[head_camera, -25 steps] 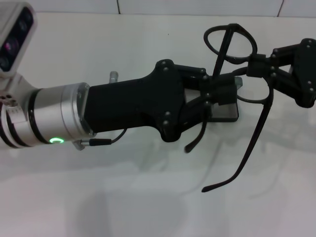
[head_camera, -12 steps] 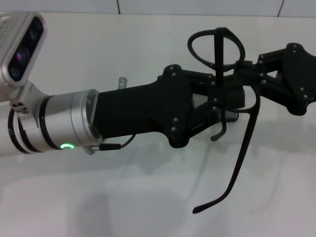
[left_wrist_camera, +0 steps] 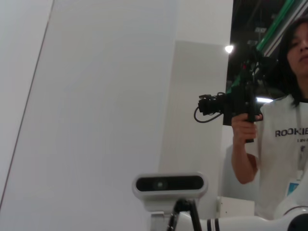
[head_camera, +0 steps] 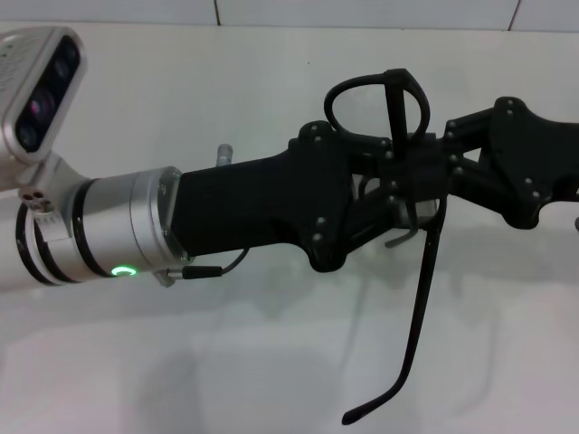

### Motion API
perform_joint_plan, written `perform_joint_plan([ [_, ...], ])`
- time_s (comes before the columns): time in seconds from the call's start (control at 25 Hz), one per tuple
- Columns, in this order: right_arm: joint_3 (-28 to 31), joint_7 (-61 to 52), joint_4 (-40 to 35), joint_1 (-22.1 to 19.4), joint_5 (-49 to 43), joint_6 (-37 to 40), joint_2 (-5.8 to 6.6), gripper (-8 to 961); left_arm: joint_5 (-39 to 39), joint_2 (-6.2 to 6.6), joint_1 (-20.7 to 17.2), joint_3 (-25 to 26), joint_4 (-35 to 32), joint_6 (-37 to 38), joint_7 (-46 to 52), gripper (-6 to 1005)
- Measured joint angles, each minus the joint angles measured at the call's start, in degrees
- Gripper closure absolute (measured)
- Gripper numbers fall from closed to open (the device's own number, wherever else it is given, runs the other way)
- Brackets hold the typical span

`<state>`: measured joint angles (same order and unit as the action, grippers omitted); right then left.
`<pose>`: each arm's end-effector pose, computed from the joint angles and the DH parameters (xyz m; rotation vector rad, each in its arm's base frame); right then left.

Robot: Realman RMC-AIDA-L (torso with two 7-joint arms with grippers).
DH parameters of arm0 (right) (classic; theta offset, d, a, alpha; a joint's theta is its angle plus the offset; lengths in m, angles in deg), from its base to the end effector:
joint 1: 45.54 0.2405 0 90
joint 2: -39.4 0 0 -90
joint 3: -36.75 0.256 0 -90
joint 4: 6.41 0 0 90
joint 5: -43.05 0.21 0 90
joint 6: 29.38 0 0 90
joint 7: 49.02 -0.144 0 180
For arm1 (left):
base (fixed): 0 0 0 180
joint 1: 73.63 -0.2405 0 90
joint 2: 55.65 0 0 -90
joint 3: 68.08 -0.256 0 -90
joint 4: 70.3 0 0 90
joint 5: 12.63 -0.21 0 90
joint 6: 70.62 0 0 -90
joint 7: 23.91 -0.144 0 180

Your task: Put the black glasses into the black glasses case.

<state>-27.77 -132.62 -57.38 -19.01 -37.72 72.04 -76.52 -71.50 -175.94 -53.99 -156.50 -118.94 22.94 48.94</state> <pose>0.1714 0.3092 0.0333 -2.8808 0.1812 1.2152 -0.1467 0.2683 -0.0289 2.6911 0.2096 1.5272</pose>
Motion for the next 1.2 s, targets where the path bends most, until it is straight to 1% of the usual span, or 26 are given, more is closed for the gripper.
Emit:
perform_joint_plan([
  [0.24, 0.4, 0.5, 0.5, -0.2, 0.0, -0.4, 0.00, 896, 2.2, 0.15, -0.3, -0.6, 1.4, 0.2, -1.2, 889],
  [0.56, 0.5, 1.8, 2.2, -0.2, 0.0, -1.7, 0.08, 896, 2.2, 0.24, -0.4, -1.3, 1.5, 1.4, -1.5, 889],
  [0.92, 0.1, 1.8, 2.3, -0.4, 1.3, -0.5, 0.06, 896, 4.2, 0.18, 0.1, -1.1, 5.4, 1.2, -3.2, 888],
  [1.2, 0.1, 1.9, 2.3, -0.4, 1.4, 0.6, 0.08, 896, 4.8, 0.08, 0.2, -0.9, 6.4, 1.1, -3.5, 888],
])
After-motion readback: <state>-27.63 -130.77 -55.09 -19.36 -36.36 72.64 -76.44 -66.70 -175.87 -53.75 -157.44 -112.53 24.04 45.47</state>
